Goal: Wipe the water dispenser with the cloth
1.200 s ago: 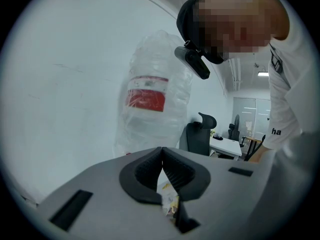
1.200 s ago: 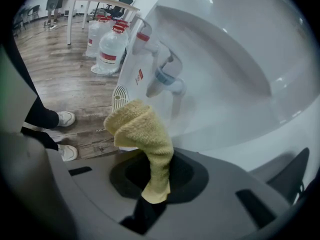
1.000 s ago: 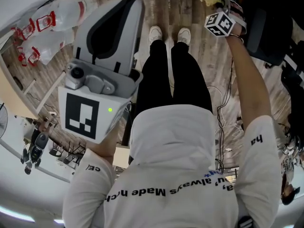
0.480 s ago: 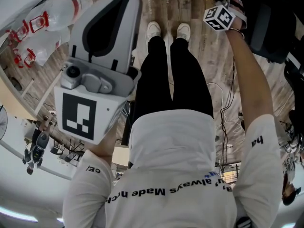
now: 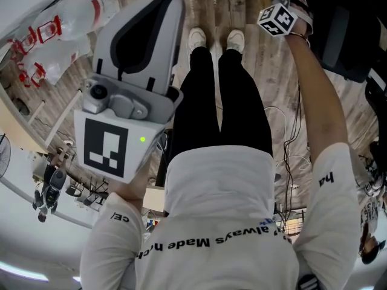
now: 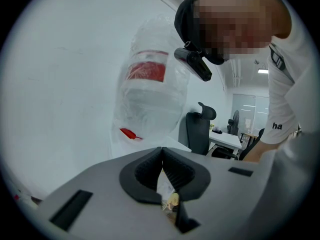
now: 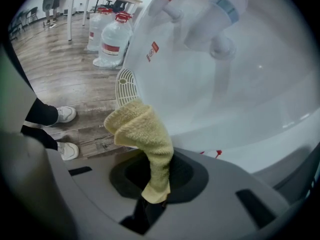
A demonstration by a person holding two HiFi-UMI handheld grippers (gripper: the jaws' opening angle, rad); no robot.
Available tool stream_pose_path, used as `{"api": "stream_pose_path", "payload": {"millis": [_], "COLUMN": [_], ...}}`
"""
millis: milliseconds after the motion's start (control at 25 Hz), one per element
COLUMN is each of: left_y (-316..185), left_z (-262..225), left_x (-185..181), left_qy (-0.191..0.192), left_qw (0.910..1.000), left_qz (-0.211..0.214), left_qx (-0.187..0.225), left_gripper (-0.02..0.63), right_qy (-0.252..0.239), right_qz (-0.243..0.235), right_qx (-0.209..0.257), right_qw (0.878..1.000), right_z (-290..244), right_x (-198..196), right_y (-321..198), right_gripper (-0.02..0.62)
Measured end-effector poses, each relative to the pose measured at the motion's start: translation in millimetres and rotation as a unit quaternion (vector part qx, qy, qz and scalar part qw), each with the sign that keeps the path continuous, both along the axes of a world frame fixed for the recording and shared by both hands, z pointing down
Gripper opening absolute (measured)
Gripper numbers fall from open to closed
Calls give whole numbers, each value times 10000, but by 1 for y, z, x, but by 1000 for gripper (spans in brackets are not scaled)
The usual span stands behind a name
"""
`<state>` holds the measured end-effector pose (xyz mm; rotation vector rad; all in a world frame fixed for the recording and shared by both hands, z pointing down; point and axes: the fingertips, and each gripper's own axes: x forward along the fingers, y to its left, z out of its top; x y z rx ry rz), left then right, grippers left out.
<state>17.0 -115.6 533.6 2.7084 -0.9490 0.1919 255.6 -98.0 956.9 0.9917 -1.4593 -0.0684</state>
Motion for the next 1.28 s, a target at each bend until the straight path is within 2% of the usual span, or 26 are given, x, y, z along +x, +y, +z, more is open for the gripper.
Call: {"api": "stream_pose_path", "payload": {"millis": [280, 600, 720, 840, 1000, 1160, 1280], "left_y": [1, 3, 2, 0, -1, -1, -1], "left_z": [9, 17, 18, 23, 28, 32, 35], "left_x": [-2, -10, -12, -12, -10, -12, -14], "left_qy": [-40, -102, -120, -94, -78, -73, -72], "left_qw": [10000, 9999, 9999, 9998, 9997, 9997, 9996], "left_qz": [-21, -59, -93, -146, -189, -212, -243], "left_qx": [-16, -62, -57, -72, -92, -82, -93], "left_gripper": [20, 20, 20, 20, 20, 20, 19], "right_qy": [14, -65, -538, -1178, -1717, -2152, -2494], "right_qz": [53, 407, 888, 1380, 1783, 2058, 2054], "right_qx": [-166, -236, -170, 81, 370, 525, 679], "right_qw": [9998, 9989, 9945, 9834, 9682, 9532, 9439], "right_z": [21, 28, 15, -11, -42, -67, -94], "right_x": [-2, -2, -11, -30, -54, -78, -100], "right_y": [-1, -1, 6, 15, 31, 49, 56], "right_gripper": [60, 60, 61, 61, 61, 61, 61]}}
